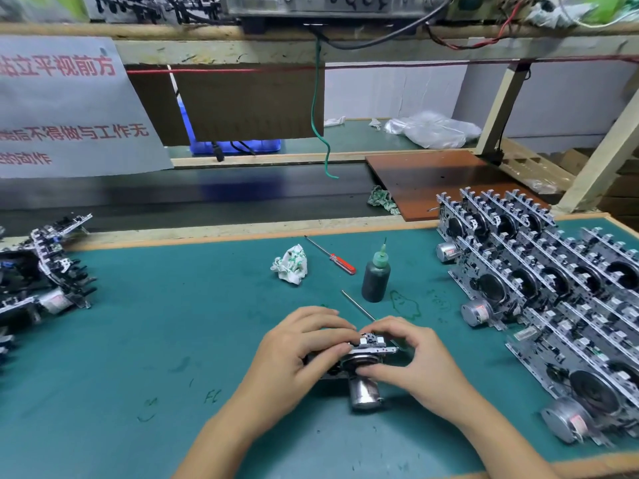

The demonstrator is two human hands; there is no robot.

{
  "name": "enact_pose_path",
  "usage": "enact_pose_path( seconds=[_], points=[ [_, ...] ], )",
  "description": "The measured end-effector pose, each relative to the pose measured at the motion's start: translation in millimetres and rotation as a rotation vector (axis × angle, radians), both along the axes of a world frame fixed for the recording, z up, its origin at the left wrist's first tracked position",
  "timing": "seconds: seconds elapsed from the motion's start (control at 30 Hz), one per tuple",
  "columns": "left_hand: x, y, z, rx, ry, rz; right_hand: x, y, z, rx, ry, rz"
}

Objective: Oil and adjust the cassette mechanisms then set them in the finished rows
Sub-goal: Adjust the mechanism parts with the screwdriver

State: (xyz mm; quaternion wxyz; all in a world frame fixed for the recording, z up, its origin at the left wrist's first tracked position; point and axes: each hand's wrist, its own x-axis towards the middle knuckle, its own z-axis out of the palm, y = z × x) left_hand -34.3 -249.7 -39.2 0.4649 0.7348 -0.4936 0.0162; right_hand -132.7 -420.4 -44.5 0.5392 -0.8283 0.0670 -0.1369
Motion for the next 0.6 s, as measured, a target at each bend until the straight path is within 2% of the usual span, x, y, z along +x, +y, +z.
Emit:
enact_pose_path(
  seconds=[0.1, 0.2, 0.23, 0.33, 0.4, 0.53, 0.6],
  points=[
    [0, 0, -1, 0.005, 0.008, -0.002, -2, 1, -1, 0.037, -0.023, 0.013],
    [-1, 2, -3, -0.002, 0.007, 0.016, -4, 3, 1, -0.015, -0.033, 0.035],
    [-1, 2, -3, -0.001, 0.011, 0.02, -5, 3, 1, -0.073, -0.027, 0.037],
    [1, 0, -1, 0.021, 0.014, 0.037, -14, 1, -4, -0.43, -0.01, -0.081],
    [1, -1, -1, 0.024, 0.012, 0.041, -22, 1, -7, -0.511, -0.054, -0.185],
    [-1, 0, -2, 0.009, 0.005, 0.051, -28, 7, -14, -0.753, -0.156, -0.235],
    [-1, 0, -2, 0.006, 0.005, 0.05, -29, 6, -13, -0.775, -0.153, -0.237]
  ],
)
